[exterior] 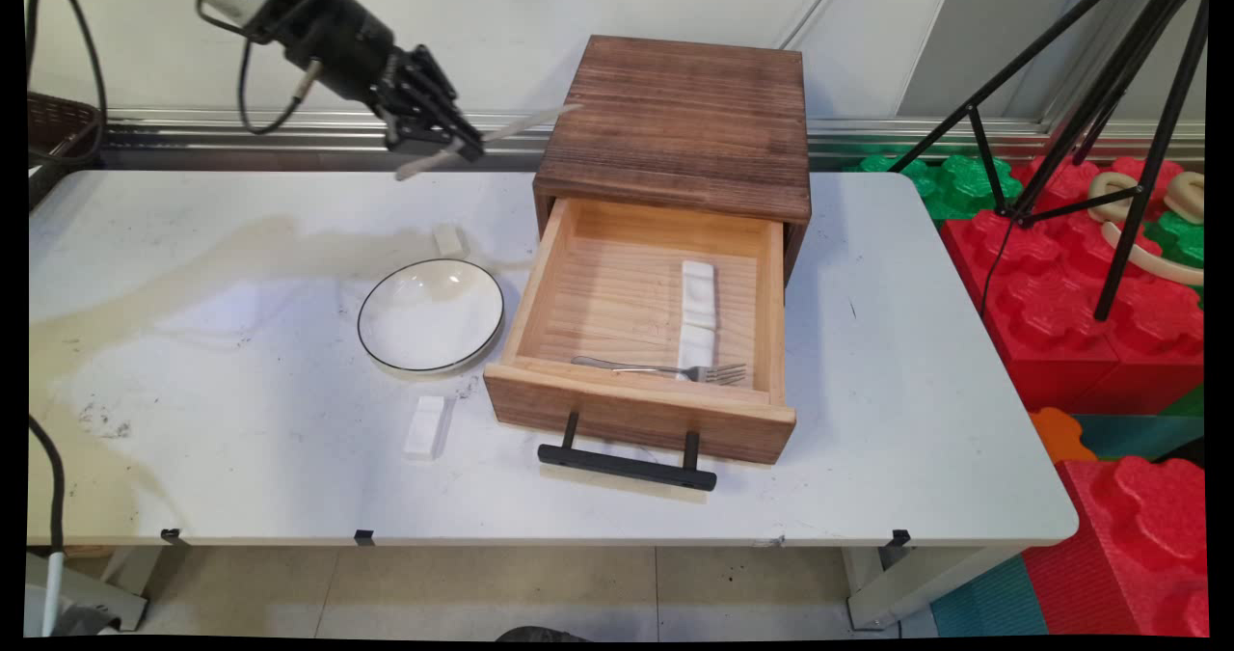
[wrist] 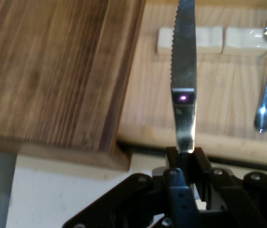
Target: Place the picked object into the drawer
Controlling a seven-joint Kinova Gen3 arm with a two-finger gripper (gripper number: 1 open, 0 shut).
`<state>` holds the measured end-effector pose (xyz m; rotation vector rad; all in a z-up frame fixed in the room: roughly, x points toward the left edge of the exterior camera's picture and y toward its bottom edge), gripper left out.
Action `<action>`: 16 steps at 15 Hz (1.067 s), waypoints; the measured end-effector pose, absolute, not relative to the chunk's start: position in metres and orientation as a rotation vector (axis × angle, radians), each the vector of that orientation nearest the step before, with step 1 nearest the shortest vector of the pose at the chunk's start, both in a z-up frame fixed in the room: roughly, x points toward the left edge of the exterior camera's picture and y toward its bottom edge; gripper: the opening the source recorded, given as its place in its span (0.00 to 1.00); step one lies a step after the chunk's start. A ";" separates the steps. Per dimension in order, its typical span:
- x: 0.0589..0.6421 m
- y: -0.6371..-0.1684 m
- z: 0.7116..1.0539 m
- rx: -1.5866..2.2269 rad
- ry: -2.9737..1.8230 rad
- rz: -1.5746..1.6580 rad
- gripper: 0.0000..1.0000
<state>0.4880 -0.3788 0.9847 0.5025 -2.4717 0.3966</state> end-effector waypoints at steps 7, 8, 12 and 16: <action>0.428 -0.393 0.976 0.438 -2.447 0.374 0.00; 0.419 -0.397 0.973 0.429 -2.444 0.371 0.00; 0.390 -0.410 0.961 0.400 -2.443 0.362 0.00; 0.357 -0.430 0.938 0.376 -2.448 0.345 0.00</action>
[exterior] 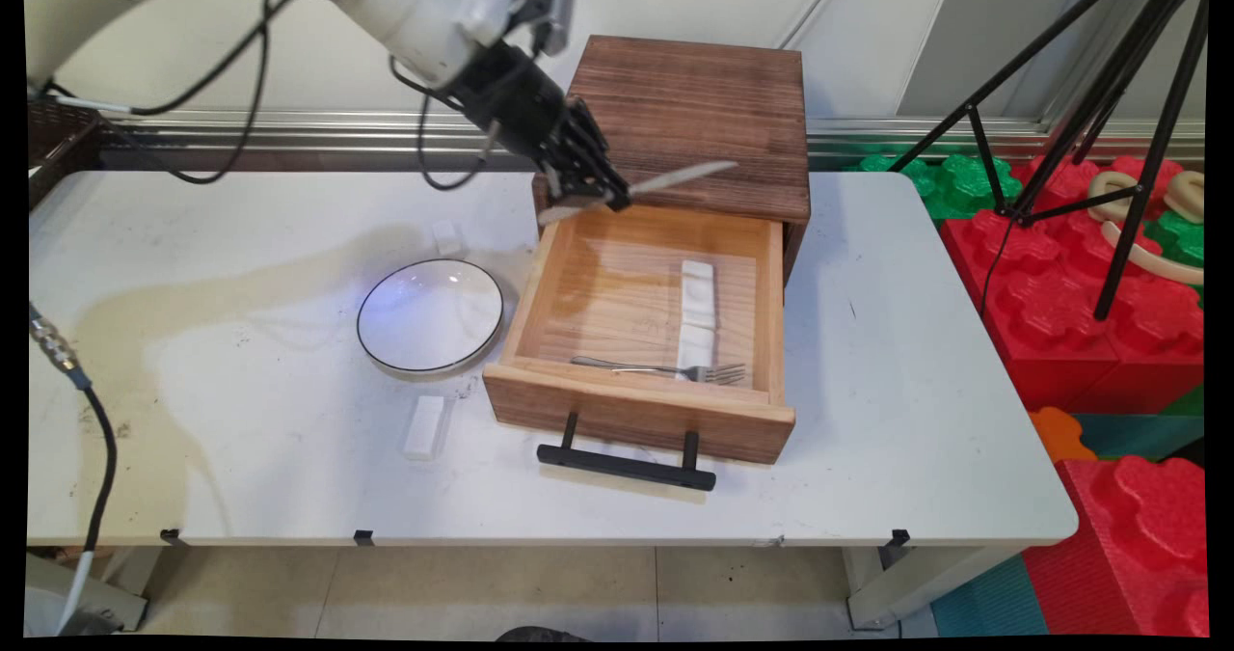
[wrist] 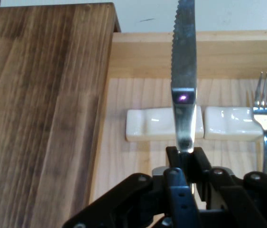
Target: Place the picked object into the drawer
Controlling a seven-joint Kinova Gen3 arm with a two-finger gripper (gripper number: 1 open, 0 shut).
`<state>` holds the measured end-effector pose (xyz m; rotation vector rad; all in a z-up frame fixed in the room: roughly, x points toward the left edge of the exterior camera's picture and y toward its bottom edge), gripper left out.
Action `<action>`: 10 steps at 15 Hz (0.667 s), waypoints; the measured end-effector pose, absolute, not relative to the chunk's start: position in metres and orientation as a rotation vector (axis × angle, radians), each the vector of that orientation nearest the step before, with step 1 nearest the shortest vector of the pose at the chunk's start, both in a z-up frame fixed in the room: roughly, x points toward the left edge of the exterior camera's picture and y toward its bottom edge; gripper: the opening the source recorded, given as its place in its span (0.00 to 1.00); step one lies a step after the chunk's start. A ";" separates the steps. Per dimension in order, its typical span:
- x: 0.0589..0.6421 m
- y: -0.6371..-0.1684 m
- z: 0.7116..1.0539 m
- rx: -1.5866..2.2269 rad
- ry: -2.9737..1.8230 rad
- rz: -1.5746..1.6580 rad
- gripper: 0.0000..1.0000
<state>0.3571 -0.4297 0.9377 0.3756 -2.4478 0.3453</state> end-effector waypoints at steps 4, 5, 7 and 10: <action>0.334 -0.445 0.912 0.359 -2.456 0.323 0.00; 0.330 -0.447 0.908 0.356 -2.458 0.320 0.00; 0.322 -0.453 0.896 0.351 -2.461 0.314 0.00; 0.311 -0.463 0.872 0.349 -2.474 0.303 0.00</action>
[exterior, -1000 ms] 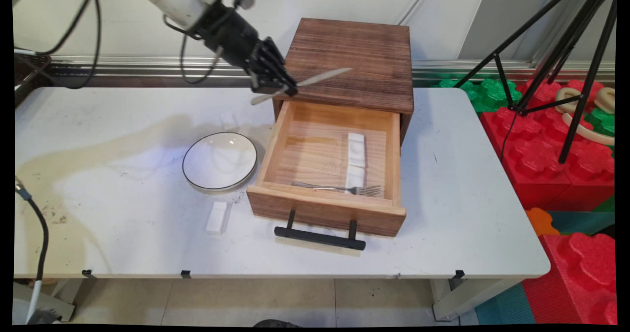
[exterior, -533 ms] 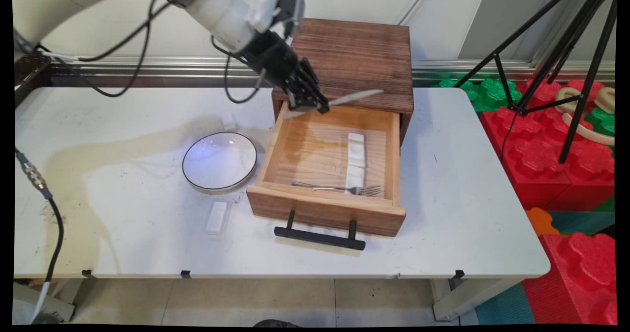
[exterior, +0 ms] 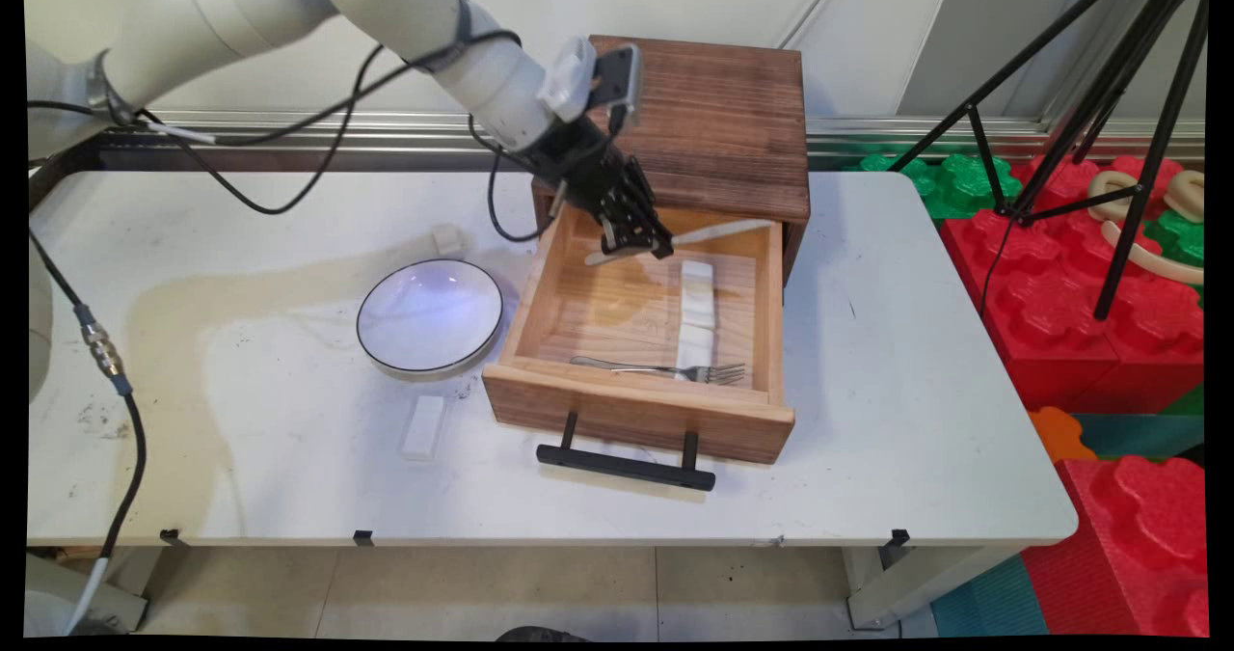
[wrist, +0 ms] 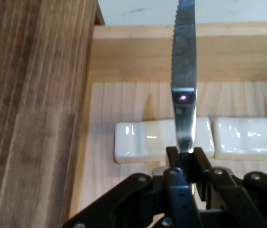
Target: Place the picked object into the drawer
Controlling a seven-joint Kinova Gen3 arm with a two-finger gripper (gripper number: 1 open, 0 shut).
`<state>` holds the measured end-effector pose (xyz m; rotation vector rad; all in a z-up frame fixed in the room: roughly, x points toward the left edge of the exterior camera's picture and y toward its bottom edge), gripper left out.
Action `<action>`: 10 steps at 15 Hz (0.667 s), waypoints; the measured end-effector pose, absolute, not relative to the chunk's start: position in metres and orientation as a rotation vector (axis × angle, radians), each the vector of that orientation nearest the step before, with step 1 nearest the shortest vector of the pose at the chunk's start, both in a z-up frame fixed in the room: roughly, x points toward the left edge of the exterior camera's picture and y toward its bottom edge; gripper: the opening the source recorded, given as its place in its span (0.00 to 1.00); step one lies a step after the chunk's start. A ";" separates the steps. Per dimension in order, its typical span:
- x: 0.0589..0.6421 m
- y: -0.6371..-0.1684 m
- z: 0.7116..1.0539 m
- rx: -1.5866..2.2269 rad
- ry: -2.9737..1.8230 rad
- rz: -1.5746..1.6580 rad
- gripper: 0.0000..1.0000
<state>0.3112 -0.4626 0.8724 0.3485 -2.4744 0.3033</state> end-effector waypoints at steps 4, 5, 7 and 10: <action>0.307 -0.471 0.843 0.354 -2.503 0.285 0.00; 0.307 -0.472 0.839 0.355 -2.507 0.282 0.00; 0.306 -0.475 0.827 0.360 -2.518 0.272 0.00; 0.307 -0.478 0.814 0.372 -2.533 0.264 0.00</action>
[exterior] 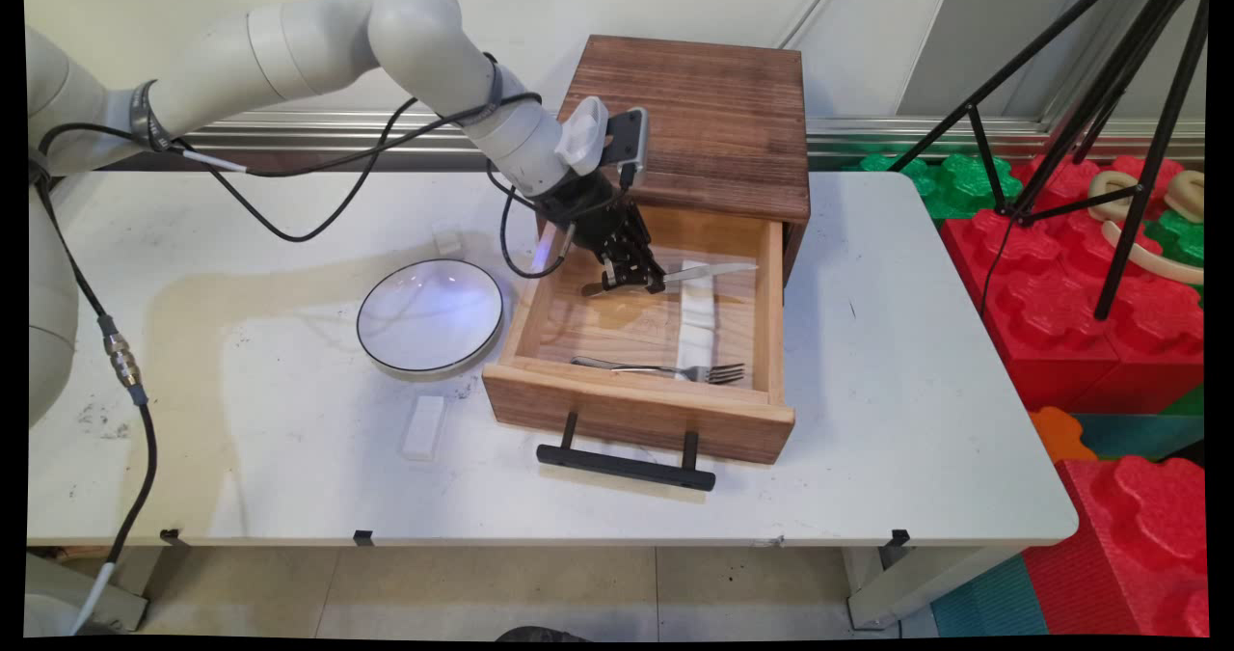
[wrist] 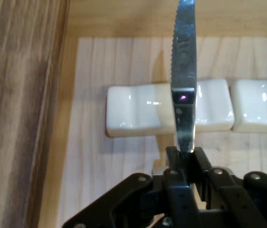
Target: Place the picked object into the drawer
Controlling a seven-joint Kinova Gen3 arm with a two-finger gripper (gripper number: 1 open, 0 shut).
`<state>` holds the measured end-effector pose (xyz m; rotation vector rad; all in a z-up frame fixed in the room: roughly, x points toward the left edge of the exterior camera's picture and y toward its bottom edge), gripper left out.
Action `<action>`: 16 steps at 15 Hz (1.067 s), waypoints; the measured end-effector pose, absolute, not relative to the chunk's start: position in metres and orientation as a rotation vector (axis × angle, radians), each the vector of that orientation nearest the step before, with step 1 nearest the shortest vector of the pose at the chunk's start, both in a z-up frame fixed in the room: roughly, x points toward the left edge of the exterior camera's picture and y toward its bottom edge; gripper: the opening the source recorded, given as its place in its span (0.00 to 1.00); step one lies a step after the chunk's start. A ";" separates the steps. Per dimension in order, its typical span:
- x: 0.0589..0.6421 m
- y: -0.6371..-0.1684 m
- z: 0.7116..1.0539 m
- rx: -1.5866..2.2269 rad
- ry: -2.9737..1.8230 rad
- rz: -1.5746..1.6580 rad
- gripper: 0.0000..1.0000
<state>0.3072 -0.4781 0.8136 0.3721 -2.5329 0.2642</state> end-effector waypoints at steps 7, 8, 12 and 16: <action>0.312 -0.483 0.795 0.391 -2.554 0.248 0.00; 0.313 -0.484 0.792 0.393 -2.556 0.244 0.00; 0.315 -0.484 0.788 0.398 -2.559 0.240 1.00; 0.318 -0.484 0.788 0.398 -2.556 0.245 1.00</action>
